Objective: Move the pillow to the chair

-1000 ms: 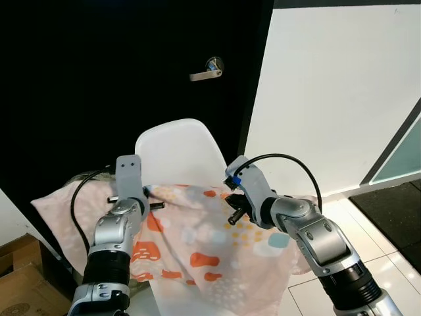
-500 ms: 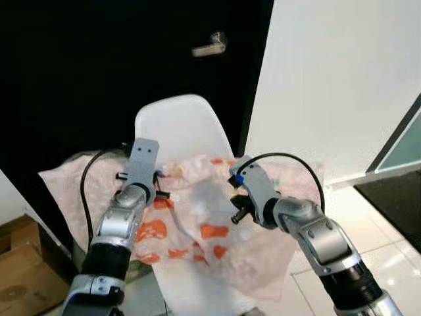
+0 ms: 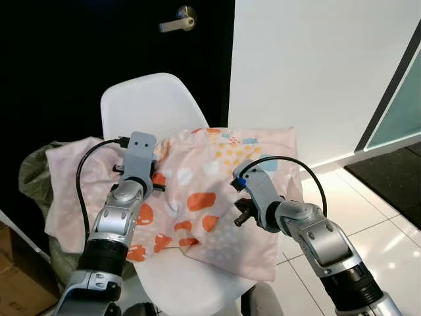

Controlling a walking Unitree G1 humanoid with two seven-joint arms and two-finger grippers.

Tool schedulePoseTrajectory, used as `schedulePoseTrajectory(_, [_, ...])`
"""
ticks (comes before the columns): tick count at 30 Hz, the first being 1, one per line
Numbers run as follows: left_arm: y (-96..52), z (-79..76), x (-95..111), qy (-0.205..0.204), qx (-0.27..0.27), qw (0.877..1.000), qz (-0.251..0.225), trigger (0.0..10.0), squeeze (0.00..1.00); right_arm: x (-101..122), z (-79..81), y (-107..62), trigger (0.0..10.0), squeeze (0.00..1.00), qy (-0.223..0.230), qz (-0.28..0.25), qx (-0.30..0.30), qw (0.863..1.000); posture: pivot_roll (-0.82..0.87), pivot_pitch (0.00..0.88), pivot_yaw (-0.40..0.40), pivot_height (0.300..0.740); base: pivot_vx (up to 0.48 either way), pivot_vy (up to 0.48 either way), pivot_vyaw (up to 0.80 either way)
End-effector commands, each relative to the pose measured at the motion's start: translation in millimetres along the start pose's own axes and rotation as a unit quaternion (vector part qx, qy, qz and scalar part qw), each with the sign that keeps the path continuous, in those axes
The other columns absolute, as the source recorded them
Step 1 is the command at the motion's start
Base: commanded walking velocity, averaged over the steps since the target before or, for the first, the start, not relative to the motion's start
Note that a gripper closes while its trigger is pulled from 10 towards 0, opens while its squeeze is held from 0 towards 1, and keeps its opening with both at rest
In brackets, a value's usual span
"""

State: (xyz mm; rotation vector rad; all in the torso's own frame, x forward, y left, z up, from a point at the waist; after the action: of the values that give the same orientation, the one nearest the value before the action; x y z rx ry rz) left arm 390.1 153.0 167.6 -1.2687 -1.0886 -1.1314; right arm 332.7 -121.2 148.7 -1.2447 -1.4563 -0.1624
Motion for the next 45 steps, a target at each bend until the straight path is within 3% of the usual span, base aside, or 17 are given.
schedulePoseTrajectory(1, [-1.0, 2.1, -22.9, 0.005, -0.002, 0.999, 0.045, 10.0, 1.0, 3.7, 0.3, -0.2, 10.0, 0.0, -0.002, -0.009, -0.001, 1.0, -0.21, 0.105, 0.018, 0.579, 0.0, 0.0, 0.0])
schedulePoseTrajectory(5, [1.2, 13.5, -17.1, 0.018, 0.028, 0.999, 0.028, 10.0, 1.0, 7.4, -0.6, -0.9, 10.0, 0.0, -0.005, -0.018, -0.003, 1.0, -0.22, 0.109, 0.018, 0.579, 0.0, 0.0, 0.0])
schedulePoseTrajectory(14, [-3.3, 39.3, 29.8, 0.051, 0.069, 0.995, -0.056, 10.0, 1.0, 14.5, -0.4, -1.5, 10.0, 0.0, -0.001, -0.044, -0.005, 0.999, -0.21, 0.115, 0.014, 0.579, 0.0, 0.0, 0.0])
schedulePoseTrajectory(17, [-10.4, 46.3, 48.8, 0.05, 0.047, 0.995, -0.077, 10.0, 1.0, 21.1, -2.6, -1.2, 10.0, 0.0, 0.012, -0.065, -0.009, 0.998, -0.21, 0.112, 0.012, 0.579, 0.0, 0.0, 0.0])
schedulePoseTrajectory(22, [-15.7, 45.7, 50.8, 0.052, 0.023, 0.996, -0.073, 10.0, 1.0, 21.6, -3.2, -0.8, 10.0, 0.0, 0.013, -0.067, -0.011, 0.998, -0.21, 0.111, 0.011, 0.579, 0.0, 0.0, 0.0])
schedulePoseTrajectory(24, [-31.5, 42.9, 44.8, 0.062, -0.031, 0.996, -0.047, 10.0, 1.0, 24.7, -6.8, -0.2, 10.0, 0.0, 0.026, -0.083, -0.021, 0.996, -0.2, 0.112, 0.013, 0.579, 0.0, 0.0, 0.0])
schedulePoseTrajectory(30, [-57.5, 49.6, 51.1, 0.04, -0.062, 0.996, -0.045, 10.0, 1.0, 27.5, -10.5, 0.7, 10.0, 0.0, 0.046, -0.098, -0.03, 0.994, -0.19, 0.108, 0.01, 0.579, 0.0, 0.0, 0.0])
schedulePoseTrajectory(37, [-72.6, 54.7, 63.3, 0.03, -0.081, 0.994, -0.066, 10.0, 1.0, 33.2, -10.7, 1.7, 10.0, 0.0, 0.055, -0.117, -0.029, 0.991, -0.18, 0.103, 0.008, 0.579, 0.0, 0.0, 0.0])
schedulePoseTrajectory(38, [-86.0, 50.3, 75.4, -0.002, -0.116, 0.987, -0.108, 10.0, 0.0, 39.2, -13.8, 0.9, 10.0, 0.0, 0.084, -0.147, -0.03, 0.985, -0.18, 0.098, 0.005, 0.579, 0.0, 0.0, 0.0])
schedulePoseTrajectory(42, [-94.1, 44.4, 80.1, -0.027, -0.13, 0.982, -0.134, 10.0, 0.0, 42.1, -17.0, -0.1, 10.0, 0.0, 0.099, -0.167, -0.032, 0.98, -0.18, 0.096, 0.004, 0.584, 0.0, 0.0, 0.0])
schedulePoseTrajectory(45, [-102.5, 23.4, 72.5, -0.046, -0.136, 0.979, -0.148, 10.0, 0.0, 42.3, -21.7, 0.1, 10.0, 0.0, 0.118, -0.184, -0.043, 0.975, -0.18, 0.088, 0.004, 0.599, 0.0, 0.0, 0.0])
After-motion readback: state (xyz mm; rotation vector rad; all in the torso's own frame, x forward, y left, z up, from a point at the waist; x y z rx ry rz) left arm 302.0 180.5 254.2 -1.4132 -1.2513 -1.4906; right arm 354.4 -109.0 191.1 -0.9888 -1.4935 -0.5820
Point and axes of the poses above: a point about 5 cm out from each wrist's last joint towards the gripper, its own y axis pointing out of the wrist towards the gripper, its own x axis along the axis of the wrist's last joint, z = x × y, the point moved 2 cm from there along y, pointing out of the wrist towards the gripper, and after that the axes turned 8 degrees about -y, right-handed, at the moved point
